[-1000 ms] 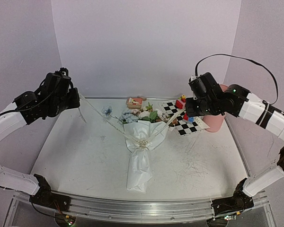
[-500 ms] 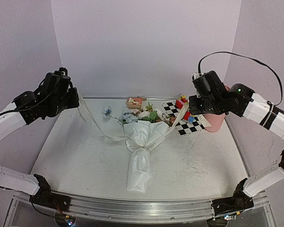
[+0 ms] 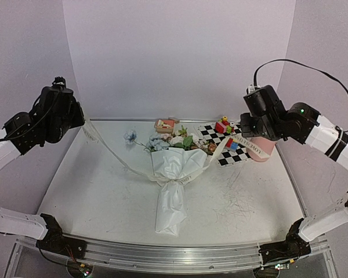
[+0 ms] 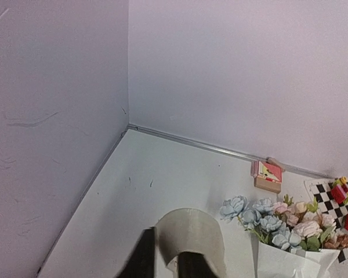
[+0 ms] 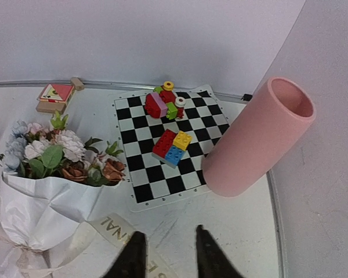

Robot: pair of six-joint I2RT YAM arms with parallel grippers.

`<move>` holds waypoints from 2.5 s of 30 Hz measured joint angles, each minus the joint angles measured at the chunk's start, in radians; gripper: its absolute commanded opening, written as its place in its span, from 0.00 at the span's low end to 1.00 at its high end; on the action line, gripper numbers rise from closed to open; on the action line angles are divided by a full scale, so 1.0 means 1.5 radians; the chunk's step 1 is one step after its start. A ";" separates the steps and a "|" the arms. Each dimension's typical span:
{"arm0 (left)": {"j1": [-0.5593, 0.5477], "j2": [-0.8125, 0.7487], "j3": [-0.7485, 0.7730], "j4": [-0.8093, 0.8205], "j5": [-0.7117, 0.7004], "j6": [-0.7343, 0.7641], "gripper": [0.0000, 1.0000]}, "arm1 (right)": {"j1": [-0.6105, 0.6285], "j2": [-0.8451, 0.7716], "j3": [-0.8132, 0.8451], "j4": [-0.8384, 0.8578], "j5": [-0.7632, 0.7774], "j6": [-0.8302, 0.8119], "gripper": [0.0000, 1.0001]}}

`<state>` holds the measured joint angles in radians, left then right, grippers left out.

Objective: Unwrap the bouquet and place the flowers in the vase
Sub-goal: Untie the ribbon from the wrapping paper.

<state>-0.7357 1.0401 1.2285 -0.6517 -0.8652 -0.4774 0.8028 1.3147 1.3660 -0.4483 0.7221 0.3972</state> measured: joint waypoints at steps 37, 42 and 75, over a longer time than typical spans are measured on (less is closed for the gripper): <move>0.006 -0.016 0.002 -0.002 -0.404 -0.042 0.81 | -0.004 0.044 -0.014 -0.030 0.033 0.097 0.97; 0.035 -0.012 0.019 -0.002 -0.404 -0.031 0.79 | -0.004 0.057 -0.008 -0.030 0.022 0.097 0.98; 0.018 0.376 -0.091 0.259 0.814 -0.034 0.58 | -0.005 0.302 -0.035 0.197 -0.626 0.041 0.32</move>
<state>-0.7081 1.6035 1.0920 -0.2635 0.3562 -0.5278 0.7956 1.7670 1.3138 -0.1527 -0.2164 0.4581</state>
